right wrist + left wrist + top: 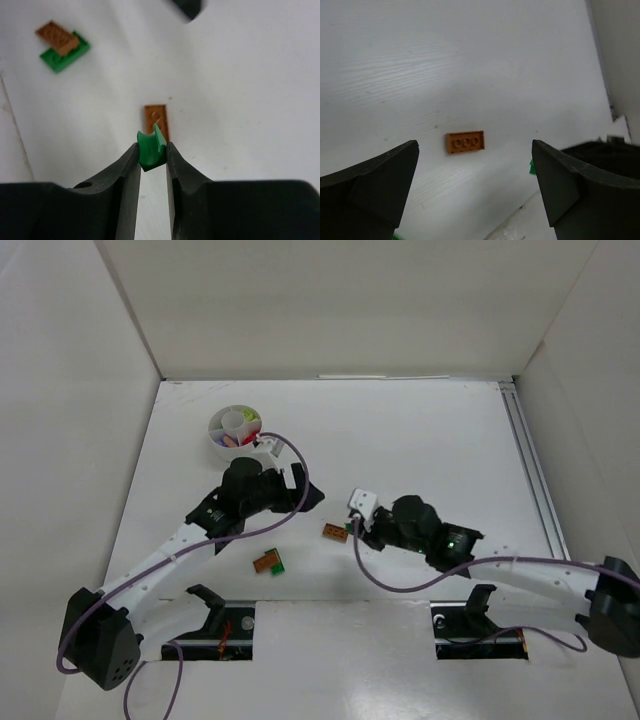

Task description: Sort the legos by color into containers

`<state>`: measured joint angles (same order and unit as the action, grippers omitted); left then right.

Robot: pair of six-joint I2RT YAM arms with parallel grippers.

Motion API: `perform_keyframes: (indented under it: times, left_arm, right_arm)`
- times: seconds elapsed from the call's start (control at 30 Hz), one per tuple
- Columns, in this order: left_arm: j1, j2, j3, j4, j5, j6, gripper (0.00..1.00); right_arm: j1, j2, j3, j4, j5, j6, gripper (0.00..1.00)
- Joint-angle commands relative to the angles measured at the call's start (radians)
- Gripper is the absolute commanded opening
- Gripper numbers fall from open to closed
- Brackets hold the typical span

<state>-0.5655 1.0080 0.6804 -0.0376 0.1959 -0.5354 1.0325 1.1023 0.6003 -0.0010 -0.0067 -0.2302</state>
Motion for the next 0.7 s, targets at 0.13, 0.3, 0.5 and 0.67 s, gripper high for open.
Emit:
perform_keyframes:
  times: [0.13, 0.3, 0.5, 0.67]
  left_arm:
    - [-0.002, -0.026, -0.073, 0.487, 0.549, 0.038, 0.93]
    - [-0.002, 0.027, -0.038, 0.580, 0.665, 0.026, 0.93]
    - [-0.002, 0.089, 0.001, 0.581, 0.685, 0.015, 0.86]
    - [-0.011, 0.109, 0.010, 0.607, 0.707, 0.003, 0.72]
  right_arm:
    - [-0.254, -0.167, -0.039, 0.360, -0.513, -0.087, 0.17]
    - [-0.321, -0.108, 0.029, 0.395, -0.659, -0.112, 0.17]
    - [-0.330, -0.084, 0.052, 0.441, -0.737, -0.112, 0.17]
    - [-0.339, -0.075, 0.061, 0.457, -0.753, -0.112, 0.18]
